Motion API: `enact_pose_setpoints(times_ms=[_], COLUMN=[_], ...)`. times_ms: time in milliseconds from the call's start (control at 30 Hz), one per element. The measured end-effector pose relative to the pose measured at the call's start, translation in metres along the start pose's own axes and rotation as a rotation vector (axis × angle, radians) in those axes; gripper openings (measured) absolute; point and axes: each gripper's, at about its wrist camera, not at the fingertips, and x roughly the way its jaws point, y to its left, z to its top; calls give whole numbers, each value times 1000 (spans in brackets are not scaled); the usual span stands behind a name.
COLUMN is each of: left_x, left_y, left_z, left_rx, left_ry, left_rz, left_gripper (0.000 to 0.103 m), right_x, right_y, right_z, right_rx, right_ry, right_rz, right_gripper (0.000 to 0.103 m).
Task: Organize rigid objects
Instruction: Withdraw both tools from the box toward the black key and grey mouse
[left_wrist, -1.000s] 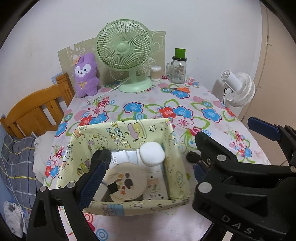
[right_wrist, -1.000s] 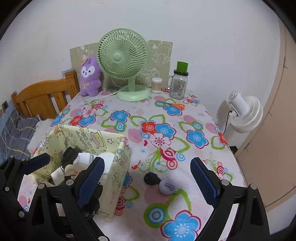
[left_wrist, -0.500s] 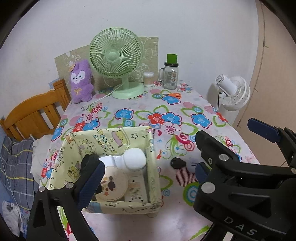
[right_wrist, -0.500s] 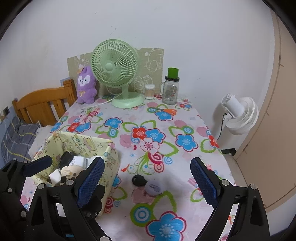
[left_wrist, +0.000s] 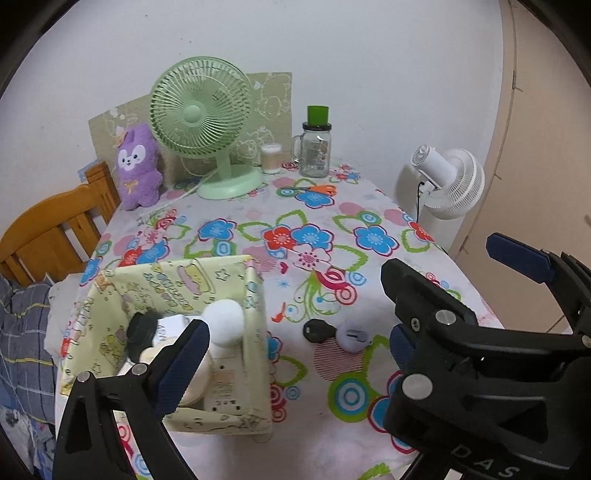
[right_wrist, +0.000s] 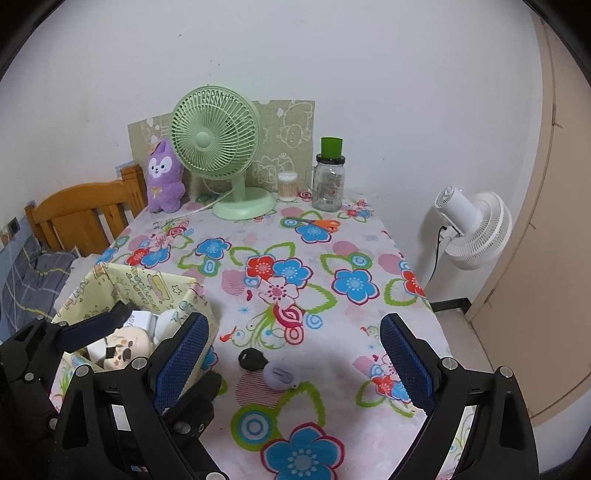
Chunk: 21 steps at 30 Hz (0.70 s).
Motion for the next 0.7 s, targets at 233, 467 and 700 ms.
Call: enact_pose_setpoints(times_ms=[233,467,700], left_x=[15,30,46], left_y=[-15,-31,-45], left_z=[-6,-9,-16], left_rx=[9,28,18], left_ry=[-7,-3,16], left_rz=[-17,-25,-17], left_gripper=[94,88,84], right_x=[12,24,38], right_y=[-16,-33,-47], right_z=[-10,-20,-30], right_rx=[-1,0,3], right_ry=[13,13,29], right_rz=[-5,1,24], right_gripper=[96,95,88])
